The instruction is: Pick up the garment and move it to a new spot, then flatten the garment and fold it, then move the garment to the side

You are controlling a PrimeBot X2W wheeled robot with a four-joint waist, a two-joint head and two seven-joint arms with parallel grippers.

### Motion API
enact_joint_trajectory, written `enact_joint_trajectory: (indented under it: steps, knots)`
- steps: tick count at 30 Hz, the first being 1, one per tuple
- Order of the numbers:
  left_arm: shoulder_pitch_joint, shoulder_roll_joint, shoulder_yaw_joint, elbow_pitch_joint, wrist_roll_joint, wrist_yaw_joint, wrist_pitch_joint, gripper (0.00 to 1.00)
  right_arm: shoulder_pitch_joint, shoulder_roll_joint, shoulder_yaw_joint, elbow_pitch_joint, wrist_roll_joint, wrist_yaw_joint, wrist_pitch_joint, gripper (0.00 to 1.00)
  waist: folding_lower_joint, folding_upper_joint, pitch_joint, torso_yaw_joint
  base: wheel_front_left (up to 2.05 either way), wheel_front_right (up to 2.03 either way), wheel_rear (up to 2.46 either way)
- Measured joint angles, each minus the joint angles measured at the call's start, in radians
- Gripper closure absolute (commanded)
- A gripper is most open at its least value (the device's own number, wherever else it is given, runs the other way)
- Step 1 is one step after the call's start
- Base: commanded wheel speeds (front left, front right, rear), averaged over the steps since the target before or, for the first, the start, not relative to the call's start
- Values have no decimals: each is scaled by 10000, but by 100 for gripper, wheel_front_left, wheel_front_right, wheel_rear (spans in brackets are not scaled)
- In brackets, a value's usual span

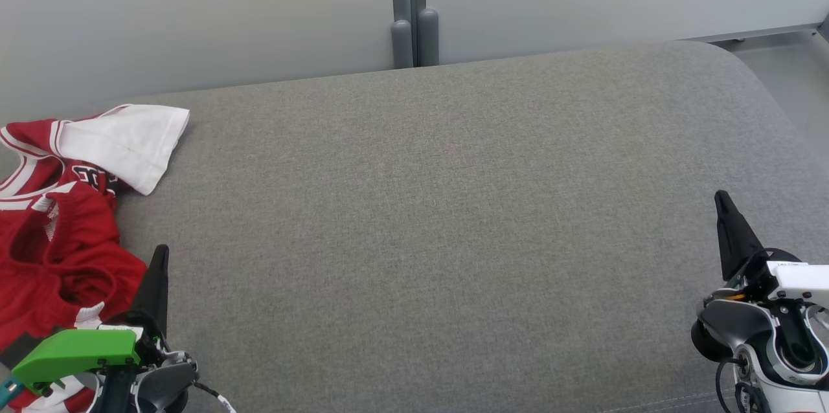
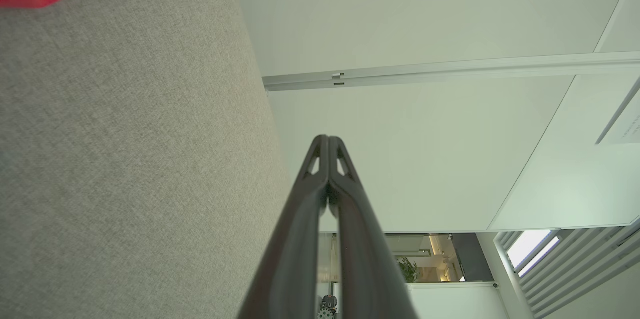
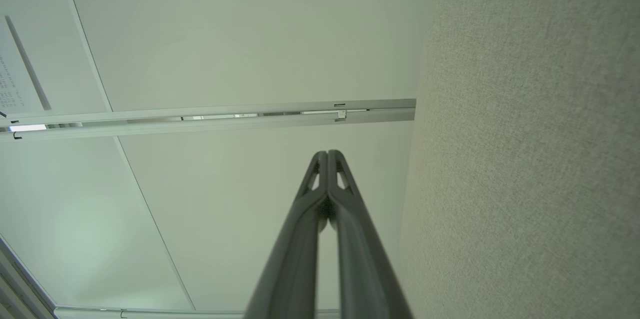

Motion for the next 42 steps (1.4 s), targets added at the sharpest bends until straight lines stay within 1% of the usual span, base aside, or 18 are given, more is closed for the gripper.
enact_joint_trajectory:
  steps: [42]
  knots:
    - [0,-4,0,0,0,0,0,100,-1,4,-4,0,0,-2,8,100,0,0,0,0,0,0,0]
